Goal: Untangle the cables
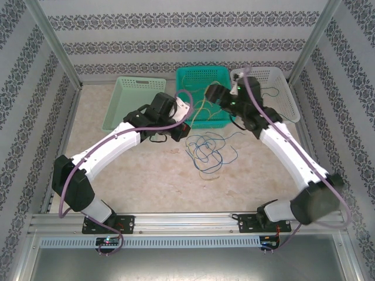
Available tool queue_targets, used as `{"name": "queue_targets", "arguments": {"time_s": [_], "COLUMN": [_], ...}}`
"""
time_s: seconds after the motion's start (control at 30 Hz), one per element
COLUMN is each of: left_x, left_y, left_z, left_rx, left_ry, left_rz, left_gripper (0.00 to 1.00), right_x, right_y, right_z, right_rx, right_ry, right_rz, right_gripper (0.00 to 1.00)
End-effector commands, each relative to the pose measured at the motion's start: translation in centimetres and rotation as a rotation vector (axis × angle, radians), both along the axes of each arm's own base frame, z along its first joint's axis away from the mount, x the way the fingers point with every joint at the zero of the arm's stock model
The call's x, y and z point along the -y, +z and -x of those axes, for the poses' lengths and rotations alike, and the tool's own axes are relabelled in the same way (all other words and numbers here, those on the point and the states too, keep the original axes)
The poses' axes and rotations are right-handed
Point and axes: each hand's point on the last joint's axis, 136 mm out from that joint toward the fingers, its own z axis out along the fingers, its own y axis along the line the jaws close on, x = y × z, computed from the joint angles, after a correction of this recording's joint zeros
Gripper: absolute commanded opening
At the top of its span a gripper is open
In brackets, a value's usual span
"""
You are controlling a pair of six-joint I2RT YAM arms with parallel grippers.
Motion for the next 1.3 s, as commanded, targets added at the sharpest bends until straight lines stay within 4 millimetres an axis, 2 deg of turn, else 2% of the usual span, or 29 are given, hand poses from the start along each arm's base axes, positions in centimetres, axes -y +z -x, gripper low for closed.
{"name": "queue_targets", "arguments": {"time_s": [0.0, 0.13, 0.2, 0.3, 0.43, 0.53, 0.63, 0.8, 0.87, 1.03, 1.17, 1.27], "left_x": [-1.2, -1.1, -1.2, -1.3, -0.7, -0.2, -0.5, -1.5, -2.0, -2.2, -2.6, -3.5], "left_y": [2.7, 5.2, 7.2, 10.1, 12.6, 12.0, 10.7, 8.7, 8.6, 9.3, 9.5, 9.6], "left_z": [-2.1, -4.4, -5.7, -7.4, -8.4, -8.1, -7.4, -6.2, -6.6, -8.7, -12.1, -15.0], "left_rx": [0.031, 0.012, 0.010, 0.012, -0.058, -0.105, -0.130, -0.155, -0.136, -0.084, -0.071, -0.017], "left_ry": [0.077, 0.088, 0.091, 0.084, 0.024, -0.014, -0.015, 0.016, 0.044, 0.039, 0.057, 0.124], "left_rz": [0.055, 0.105, 0.156, 0.228, 0.343, 0.346, 0.327, 0.289, 0.285, 0.264, 0.228, 0.219], "left_gripper": [0.00, 0.00, 0.00, 0.00, 0.00, 0.00, 0.00, 0.00, 0.00, 0.00, 0.00, 0.00], "right_x": [1.9, 4.8, 6.1, 7.3, 8.3, 8.8, 9.0, 8.0, 7.8, 8.4, 8.8, 9.1], "right_y": [0.6, -0.6, -1.3, -2.6, -4.2, -5.3, -7.0, -12.3, -13.3, -13.1, -13.6, -14.6], "right_z": [1.8, 3.2, 3.9, 4.7, 5.4, 5.7, 5.7, 6.1, 6.3, 7.0, 8.1, 9.0], "right_rx": [0.034, 0.013, 0.002, -0.022, -0.056, -0.075, -0.106, -0.238, -0.252, -0.208, -0.226, -0.245], "right_ry": [-0.008, -0.075, -0.112, -0.140, -0.159, -0.171, -0.179, -0.146, -0.148, -0.189, -0.196, -0.219], "right_rz": [0.003, -0.005, -0.014, -0.024, -0.038, -0.040, -0.019, -0.045, -0.060, -0.064, -0.047, -0.063], "right_gripper": [0.78, 0.79, 0.79, 0.79, 0.80, 0.80, 0.80, 0.76, 0.75, 0.75, 0.76, 0.76]}}
